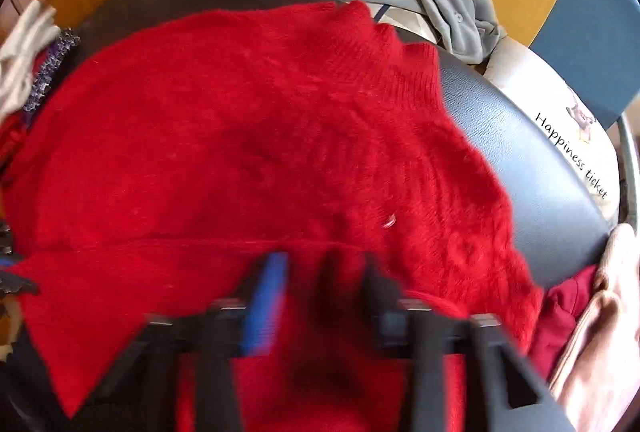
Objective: Fold clothes
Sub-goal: 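Fold the held sleeve across the sweater body with the left gripper, then open the left gripper to release the folded sleeve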
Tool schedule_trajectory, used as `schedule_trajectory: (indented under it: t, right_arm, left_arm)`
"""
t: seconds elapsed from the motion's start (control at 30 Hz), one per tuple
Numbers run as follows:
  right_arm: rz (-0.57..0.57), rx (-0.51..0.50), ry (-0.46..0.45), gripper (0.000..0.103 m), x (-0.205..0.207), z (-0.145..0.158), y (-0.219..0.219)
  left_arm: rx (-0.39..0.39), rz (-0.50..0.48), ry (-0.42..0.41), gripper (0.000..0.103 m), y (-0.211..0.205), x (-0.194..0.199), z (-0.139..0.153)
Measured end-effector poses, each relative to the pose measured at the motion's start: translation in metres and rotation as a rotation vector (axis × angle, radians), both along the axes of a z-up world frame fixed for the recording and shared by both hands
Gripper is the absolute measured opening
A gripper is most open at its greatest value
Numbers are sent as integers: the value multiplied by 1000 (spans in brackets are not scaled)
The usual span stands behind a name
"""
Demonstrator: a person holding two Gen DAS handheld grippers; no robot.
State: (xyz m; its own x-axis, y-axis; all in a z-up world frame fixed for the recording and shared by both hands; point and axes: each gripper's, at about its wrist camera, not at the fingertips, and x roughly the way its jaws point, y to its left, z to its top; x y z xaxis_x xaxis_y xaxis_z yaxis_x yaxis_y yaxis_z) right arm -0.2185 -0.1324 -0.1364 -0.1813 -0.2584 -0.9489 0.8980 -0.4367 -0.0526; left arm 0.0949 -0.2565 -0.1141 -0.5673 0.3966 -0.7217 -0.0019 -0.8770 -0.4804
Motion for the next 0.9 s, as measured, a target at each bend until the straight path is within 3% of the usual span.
schedule_trajectory:
  t: [0.17,0.27,0.37,0.4,0.43,0.47,0.5,0.53,0.63,0.77,0.9]
  right_arm:
    - [-39,-99,97,9,6,36,13]
    - [-133,-233,148,9,-12,73,21]
    - [-238,-323,168,10,-36,89,23]
    - [-283,-347,166,13,-45,87,22]
    - [-322,-365,157,23,-52,83,24]
    - [-358,-380,143,33,-57,78,27]
    - [-393,-394,129,57,-62,73,30]
    - [-417,-406,122,71,-64,70,30]
    - [-402,-452,104,72,-49,64,37]
    - [-266,-483,53,75,0,51,43]
    - [-185,-419,66,82,50,22,44]
  left_arm:
    - [28,41,70,5,-22,-1,28]
    - [31,56,105,5,-44,-14,52]
    - [52,108,86,6,-78,-46,62]
    - [58,147,59,7,-92,-59,59]
    - [62,200,19,8,-109,-73,53]
    - [70,260,-15,16,-126,-85,46]
    - [80,324,-46,20,-143,-95,37]
    - [99,380,-74,21,-158,-101,29]
    - [174,438,-91,32,-179,-101,13]
    - [189,505,-126,39,-190,-87,-8]
    - [234,500,-136,44,-182,-83,-23]
